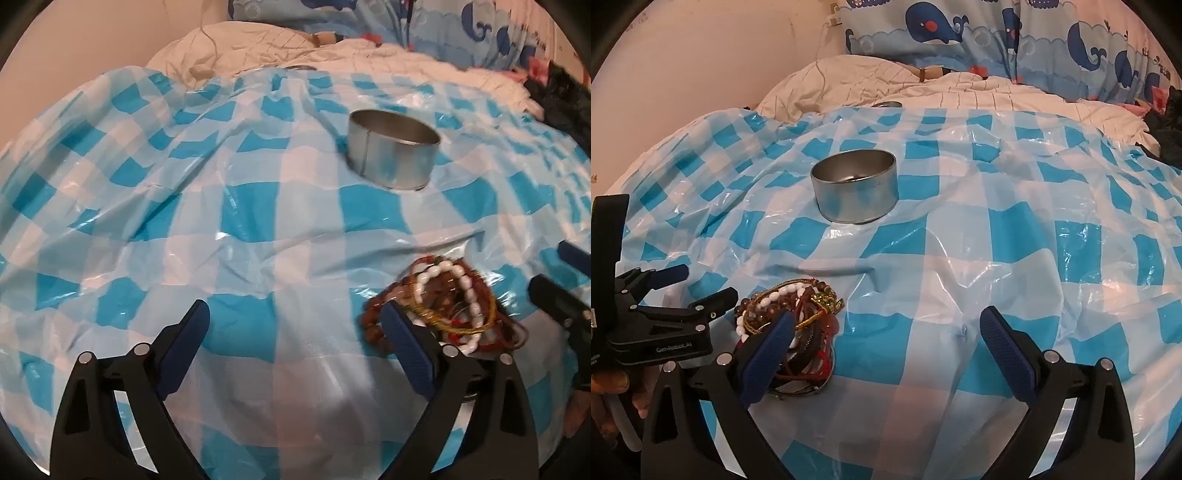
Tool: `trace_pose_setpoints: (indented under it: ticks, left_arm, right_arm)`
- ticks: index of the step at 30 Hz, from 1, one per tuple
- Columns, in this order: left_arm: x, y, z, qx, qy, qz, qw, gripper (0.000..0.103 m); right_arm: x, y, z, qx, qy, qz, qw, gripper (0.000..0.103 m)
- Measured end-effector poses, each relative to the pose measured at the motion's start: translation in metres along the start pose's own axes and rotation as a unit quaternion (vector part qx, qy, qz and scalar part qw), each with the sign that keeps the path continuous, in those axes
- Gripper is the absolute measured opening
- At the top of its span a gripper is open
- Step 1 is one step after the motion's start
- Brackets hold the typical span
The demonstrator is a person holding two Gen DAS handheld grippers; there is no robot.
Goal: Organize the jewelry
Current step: 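Move both tools toward the pile of bracelets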
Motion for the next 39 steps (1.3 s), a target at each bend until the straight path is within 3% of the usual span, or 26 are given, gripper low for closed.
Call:
trace_pose_setpoints:
  ticks: [2,7,14,25,29,33,37,39]
  left_arm:
    - [0.0,-0.001,-0.002,-0.006,0.003,0.015,0.9999,0.09]
    - [-0.002,0.012,0.003,0.029,0.015,-0.023,0.9992,0.09]
    - [-0.002,0.006,-0.001,0.023,0.016,-0.023,0.9993,0.091]
    - [-0.002,-0.014,-0.004,-0.006,0.01,-0.011,0.9999,0.092]
    - [-0.002,-0.023,-0.005,-0.018,0.009,-0.011,0.9997,0.092]
    - [0.001,-0.02,-0.005,-0.016,0.003,-0.007,0.9999,0.092]
    - [0.002,-0.018,-0.005,-0.016,0.003,-0.004,0.9999,0.093]
    - [0.001,-0.017,-0.005,-0.016,0.004,-0.001,0.9999,0.093]
  right_arm:
    - [0.0,0.001,0.001,-0.001,-0.001,0.0,1.0,0.096]
    - [-0.001,-0.004,-0.002,-0.002,0.0,-0.001,1.0,0.096]
    - [0.001,-0.014,-0.001,-0.006,-0.002,-0.002,1.0,0.096]
    - [-0.011,-0.026,0.006,-0.035,0.007,-0.053,0.998,0.094]
    - [-0.01,-0.04,0.011,-0.065,0.004,-0.059,0.996,0.076]
    - [-0.003,-0.045,0.018,-0.073,-0.015,-0.071,0.995,0.05]
    - [-0.002,-0.049,0.019,-0.084,-0.013,-0.072,0.994,0.041]
    - [-0.002,-0.052,0.021,-0.092,-0.015,-0.077,0.993,0.021]
Point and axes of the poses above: each gripper's, at about its wrist camera, not at the fingertips, and x roughly the way its jaws point, y to its right, z to its underside, the point moved 9 cm from there along x, roughly the way its jaws point, and after that the axes turned 11 degrees about z, right-handed, at the moved point
